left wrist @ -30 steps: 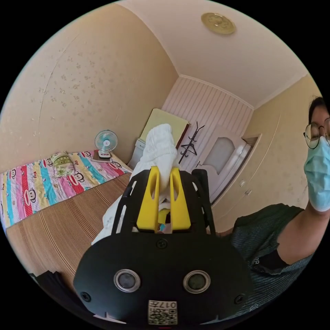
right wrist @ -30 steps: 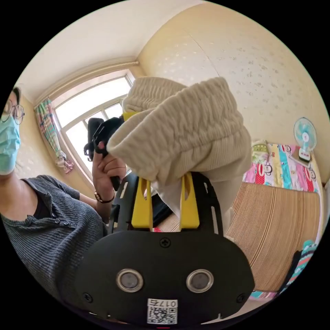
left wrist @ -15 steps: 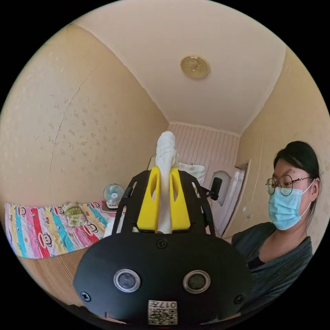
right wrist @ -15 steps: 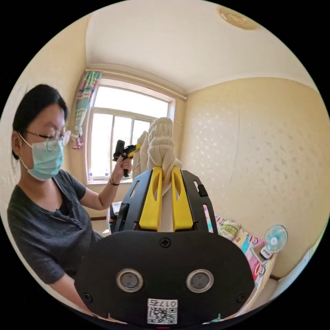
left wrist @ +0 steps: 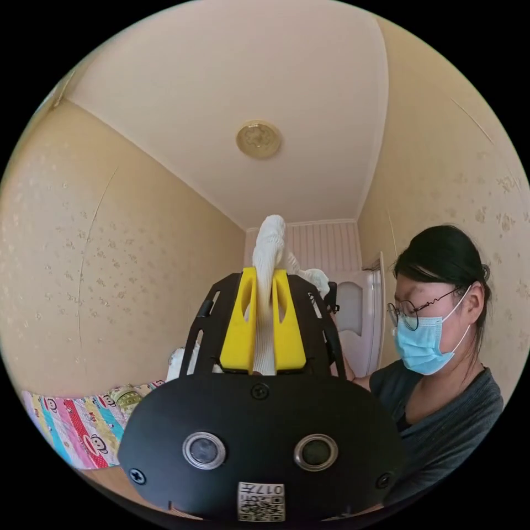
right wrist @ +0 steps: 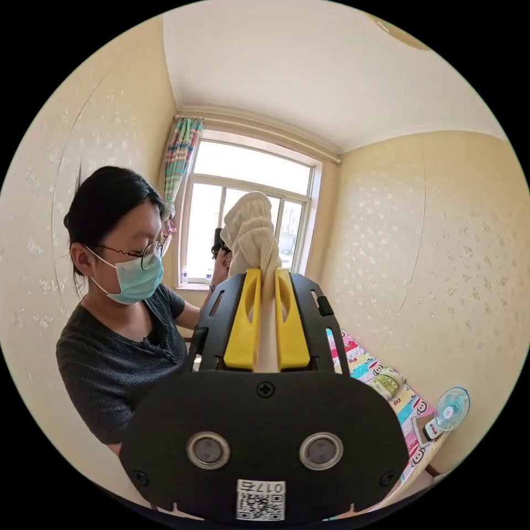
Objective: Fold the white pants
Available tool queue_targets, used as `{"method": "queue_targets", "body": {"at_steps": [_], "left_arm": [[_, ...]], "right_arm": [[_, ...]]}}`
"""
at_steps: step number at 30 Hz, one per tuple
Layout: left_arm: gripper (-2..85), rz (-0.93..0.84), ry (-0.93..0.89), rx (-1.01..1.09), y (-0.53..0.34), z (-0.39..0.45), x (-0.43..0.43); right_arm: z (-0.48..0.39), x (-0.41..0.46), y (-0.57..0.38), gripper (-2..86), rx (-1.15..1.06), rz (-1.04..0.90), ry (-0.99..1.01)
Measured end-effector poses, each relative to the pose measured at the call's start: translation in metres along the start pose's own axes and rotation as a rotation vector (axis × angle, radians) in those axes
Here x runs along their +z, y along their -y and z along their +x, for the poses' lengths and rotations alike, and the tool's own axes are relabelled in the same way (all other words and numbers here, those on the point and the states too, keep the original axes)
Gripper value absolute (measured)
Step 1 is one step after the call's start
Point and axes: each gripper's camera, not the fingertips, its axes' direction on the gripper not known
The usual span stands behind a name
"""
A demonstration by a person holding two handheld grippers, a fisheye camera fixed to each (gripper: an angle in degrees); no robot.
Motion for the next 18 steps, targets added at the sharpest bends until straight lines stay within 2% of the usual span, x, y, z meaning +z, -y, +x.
{"method": "queue_targets", "body": {"at_steps": [5, 8, 10, 13, 14, 15, 16, 18], "left_arm": [[4.8, 0.035, 0.088, -0.033, 0.008, -0.035, -0.011], [4.9, -0.004, 0.103, -0.054, 0.01, -0.081, -0.006], [4.9, -0.061, 0.118, -0.15, -0.003, -0.139, 0.005], [4.8, -0.148, 0.194, -0.287, -0.021, -0.242, 0.04], [4.7, -0.171, 0.228, -0.31, -0.023, -0.269, 0.052], [4.8, -0.212, 0.32, -0.367, -0.025, -0.33, 0.08], [5.0, -0.234, 0.421, -0.415, -0.031, -0.396, 0.11], [5.7, -0.264, 0.566, -0.413, -0.047, -0.498, 0.147]], "right_arm": [[0.064, -0.008, 0.013, 1.7, 0.141, 0.024, 0.05], [0.132, -0.009, 0.002, 1.7, 0.23, 0.01, 0.042], [0.191, -0.003, -0.013, 1.8, 0.317, -0.024, 0.038], [0.328, 0.025, -0.034, 1.7, 0.423, -0.092, 0.001], [0.396, 0.05, -0.032, 1.7, 0.396, -0.166, -0.068], [0.472, 0.078, -0.034, 1.7, 0.407, -0.237, -0.19], [0.513, 0.089, -0.04, 1.7, 0.46, -0.243, -0.238], [0.66, 0.107, -0.085, 1.7, 0.74, -0.151, -0.227]]}}
